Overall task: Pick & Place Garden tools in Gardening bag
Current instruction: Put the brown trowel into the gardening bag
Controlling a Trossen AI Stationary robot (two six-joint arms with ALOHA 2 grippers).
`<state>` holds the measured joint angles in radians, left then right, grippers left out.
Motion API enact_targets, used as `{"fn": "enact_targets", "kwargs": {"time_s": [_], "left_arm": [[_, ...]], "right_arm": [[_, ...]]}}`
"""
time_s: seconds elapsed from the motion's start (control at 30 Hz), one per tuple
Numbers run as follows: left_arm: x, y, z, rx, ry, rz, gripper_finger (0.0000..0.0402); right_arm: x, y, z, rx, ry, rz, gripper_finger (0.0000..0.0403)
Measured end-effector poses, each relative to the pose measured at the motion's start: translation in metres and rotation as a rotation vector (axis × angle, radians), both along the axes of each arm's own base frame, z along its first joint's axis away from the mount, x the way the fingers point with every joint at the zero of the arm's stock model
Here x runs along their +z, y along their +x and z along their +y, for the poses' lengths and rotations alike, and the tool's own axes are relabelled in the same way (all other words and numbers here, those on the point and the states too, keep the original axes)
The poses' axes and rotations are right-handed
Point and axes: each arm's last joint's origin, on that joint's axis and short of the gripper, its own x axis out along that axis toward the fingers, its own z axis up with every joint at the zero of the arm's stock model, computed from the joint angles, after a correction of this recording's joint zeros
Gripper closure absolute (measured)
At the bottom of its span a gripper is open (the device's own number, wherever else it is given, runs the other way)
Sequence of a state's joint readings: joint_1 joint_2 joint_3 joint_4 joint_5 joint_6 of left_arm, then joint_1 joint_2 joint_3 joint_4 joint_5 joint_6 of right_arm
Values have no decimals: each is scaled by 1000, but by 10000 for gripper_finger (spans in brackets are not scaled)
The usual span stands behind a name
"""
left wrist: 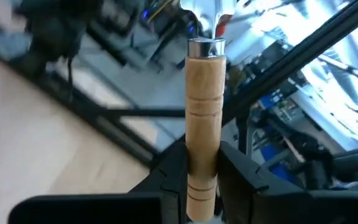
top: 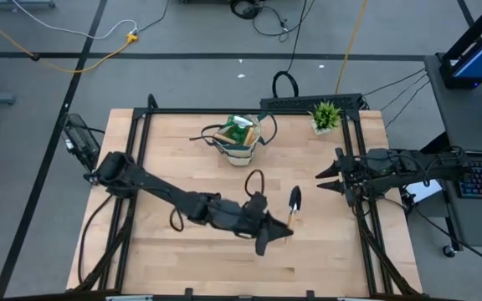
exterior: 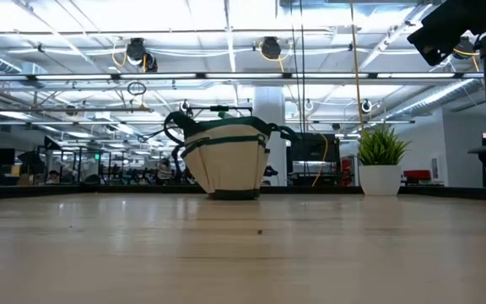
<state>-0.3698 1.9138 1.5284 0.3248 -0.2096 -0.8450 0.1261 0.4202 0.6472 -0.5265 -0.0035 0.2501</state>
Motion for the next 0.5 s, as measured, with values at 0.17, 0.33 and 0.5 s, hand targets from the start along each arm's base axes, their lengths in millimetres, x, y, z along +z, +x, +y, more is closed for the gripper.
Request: {"fn": "enact_targets", "kwargs": {"time_s": [0.17,0.33,0.5], "left_arm": [[19,0,13,-28,36,-134,339],[31,4,27,-89,66,-283,339],[41,8,49,-110,67,-393,339]], "right_arm": [[2,2,0,-1,3,-23,273],[6,8,1,0,5,-63,273],[11,20,2,12,-25,-122,273]]}}
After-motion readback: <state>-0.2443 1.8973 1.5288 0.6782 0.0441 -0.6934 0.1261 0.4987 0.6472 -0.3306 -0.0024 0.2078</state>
